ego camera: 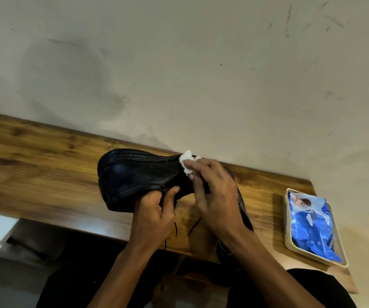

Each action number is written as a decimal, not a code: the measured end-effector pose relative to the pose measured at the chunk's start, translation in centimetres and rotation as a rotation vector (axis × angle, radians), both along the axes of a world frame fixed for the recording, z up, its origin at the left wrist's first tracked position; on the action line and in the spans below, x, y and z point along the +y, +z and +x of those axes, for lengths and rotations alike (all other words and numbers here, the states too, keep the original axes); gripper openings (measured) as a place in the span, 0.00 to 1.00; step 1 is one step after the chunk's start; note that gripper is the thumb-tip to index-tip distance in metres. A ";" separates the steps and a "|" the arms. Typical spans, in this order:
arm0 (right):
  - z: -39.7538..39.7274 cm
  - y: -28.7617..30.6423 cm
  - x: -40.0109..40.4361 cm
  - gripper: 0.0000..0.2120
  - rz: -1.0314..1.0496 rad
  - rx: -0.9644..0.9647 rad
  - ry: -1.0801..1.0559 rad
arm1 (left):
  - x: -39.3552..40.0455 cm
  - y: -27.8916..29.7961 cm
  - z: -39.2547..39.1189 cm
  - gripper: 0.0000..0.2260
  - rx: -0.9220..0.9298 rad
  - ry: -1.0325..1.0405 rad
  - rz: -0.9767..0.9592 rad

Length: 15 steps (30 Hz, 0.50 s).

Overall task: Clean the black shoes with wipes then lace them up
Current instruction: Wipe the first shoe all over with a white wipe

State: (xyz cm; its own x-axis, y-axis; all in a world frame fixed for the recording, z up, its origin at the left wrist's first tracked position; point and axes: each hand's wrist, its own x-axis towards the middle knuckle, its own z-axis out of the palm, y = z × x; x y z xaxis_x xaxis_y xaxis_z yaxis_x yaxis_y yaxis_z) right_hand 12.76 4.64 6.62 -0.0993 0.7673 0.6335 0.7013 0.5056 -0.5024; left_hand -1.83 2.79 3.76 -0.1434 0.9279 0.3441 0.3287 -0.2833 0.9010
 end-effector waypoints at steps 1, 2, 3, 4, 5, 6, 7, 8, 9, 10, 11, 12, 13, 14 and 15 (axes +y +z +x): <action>-0.4 0.1 -0.3 0.15 0.023 -0.012 0.037 | 0.0 0.0 0.0 0.17 0.001 0.002 0.023; -0.4 0.1 -0.3 0.16 0.043 -0.034 0.068 | 0.0 0.2 0.0 0.16 0.002 -0.001 0.040; 0.0 0.1 -0.2 0.16 0.056 -0.067 0.085 | -0.1 0.2 0.0 0.15 0.000 -0.008 0.048; 0.5 -0.1 0.1 0.16 0.063 -0.104 0.080 | -0.1 0.3 0.1 0.13 -0.004 -0.015 0.046; 1.2 -0.3 0.5 0.15 0.061 -0.133 0.055 | -0.2 0.3 0.0 0.13 -0.011 -0.018 0.034; 2.0 -0.4 0.9 0.15 0.049 -0.149 0.019 | -0.2 0.3 0.0 0.13 -0.024 -0.019 0.014; 2.7 -0.5 1.3 0.15 0.026 -0.153 -0.021 | -0.3 0.3 0.0 0.15 -0.029 -0.014 0.002; 3.4 -0.6 1.7 0.15 -0.010 -0.148 -0.063 | -0.3 0.3 0.0 0.16 -0.023 -0.015 0.002; 3.9 -0.6 2.0 0.16 -0.057 -0.134 -0.100 | -0.4 0.4 0.1 0.17 -0.004 -0.020 0.017; 4.2 -0.5 2.3 0.16 -0.104 -0.114 -0.121 | -0.4 0.5 0.2 0.18 0.027 -0.029 0.038; 4.4 -0.4 2.5 0.16 -0.139 -0.097 -0.126 | -0.5 0.5 0.2 0.20 0.067 -0.036 0.062; 4.4 -0.2 2.6 0.16 -0.159 -0.088 -0.122 | -0.5 0.5 0.2 0.21 0.102 -0.043 0.078; 4.2 0.0 2.7 0.15 -0.165 -0.087 -0.112 | -0.4 0.3 0.1 0.20 0.131 -0.049 0.089; 3.8 0.3 2.7 0.15 -0.156 -0.089 -0.097 | -0.4 0.1 0.0 0.17 0.152 -0.053 0.096; 3.3 0.6 2.7 0.14 -0.134 -0.091 -0.074 | -0.2 -0.3 -0.2 0.14 0.166 -0.050 0.096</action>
